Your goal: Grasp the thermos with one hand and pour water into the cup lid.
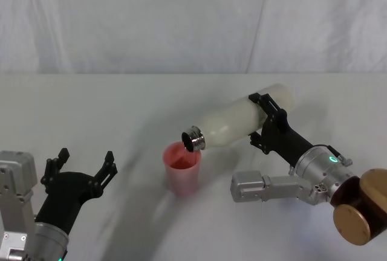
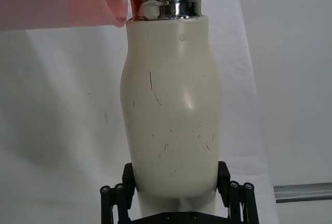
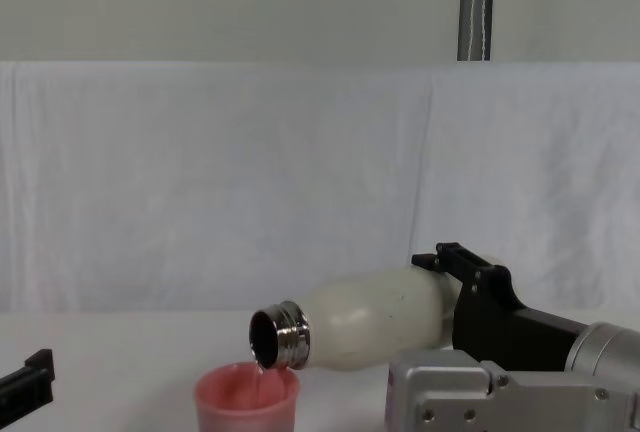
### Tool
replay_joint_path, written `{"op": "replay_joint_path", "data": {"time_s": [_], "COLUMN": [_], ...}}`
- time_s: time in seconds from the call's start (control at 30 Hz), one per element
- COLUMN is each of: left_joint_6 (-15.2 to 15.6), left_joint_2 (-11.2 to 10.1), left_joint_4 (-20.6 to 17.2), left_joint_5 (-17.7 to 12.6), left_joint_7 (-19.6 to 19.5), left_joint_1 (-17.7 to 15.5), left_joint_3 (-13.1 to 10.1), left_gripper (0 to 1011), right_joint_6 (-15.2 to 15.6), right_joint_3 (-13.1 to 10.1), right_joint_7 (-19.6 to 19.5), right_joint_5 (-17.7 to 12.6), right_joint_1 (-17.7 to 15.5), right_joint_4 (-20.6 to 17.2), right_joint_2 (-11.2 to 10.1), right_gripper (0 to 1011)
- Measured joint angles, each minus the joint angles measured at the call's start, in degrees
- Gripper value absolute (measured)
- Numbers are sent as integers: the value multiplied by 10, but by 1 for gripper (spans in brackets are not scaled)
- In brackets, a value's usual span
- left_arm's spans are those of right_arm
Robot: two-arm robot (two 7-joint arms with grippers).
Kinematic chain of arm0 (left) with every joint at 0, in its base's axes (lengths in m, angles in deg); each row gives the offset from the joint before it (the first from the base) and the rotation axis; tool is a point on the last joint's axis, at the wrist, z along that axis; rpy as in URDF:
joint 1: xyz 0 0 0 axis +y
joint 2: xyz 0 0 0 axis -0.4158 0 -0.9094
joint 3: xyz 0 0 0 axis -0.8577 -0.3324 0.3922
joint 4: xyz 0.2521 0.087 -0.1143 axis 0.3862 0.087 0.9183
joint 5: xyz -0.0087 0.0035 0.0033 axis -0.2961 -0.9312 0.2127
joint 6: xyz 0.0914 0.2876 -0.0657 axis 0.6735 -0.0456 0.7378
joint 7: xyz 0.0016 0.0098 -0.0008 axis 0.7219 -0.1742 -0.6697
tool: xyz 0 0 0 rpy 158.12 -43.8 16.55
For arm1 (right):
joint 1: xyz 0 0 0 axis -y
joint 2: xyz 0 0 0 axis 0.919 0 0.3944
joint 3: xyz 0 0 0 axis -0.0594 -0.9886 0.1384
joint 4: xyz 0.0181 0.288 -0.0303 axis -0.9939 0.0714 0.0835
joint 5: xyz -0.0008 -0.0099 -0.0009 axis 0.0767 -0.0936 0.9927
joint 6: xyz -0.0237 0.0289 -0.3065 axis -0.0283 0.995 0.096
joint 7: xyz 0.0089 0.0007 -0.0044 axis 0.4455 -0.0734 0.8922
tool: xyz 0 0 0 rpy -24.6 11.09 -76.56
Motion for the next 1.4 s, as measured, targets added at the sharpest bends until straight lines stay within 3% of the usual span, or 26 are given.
{"op": "replay_joint_path", "data": {"time_s": [1.4], "left_joint_6": [0], "left_joint_2": [0], "left_joint_4": [0], "left_joint_5": [0], "left_joint_7": [0], "left_joint_1": [0], "left_joint_3": [0], "left_gripper": [1001], "right_joint_6": [-1], "right_joint_3": [3], "right_joint_7": [-2], "right_joint_5": [4], "right_joint_1": [5], "right_joint_4": [2], "right_joint_2": [-2], "right_gripper": [962]}}
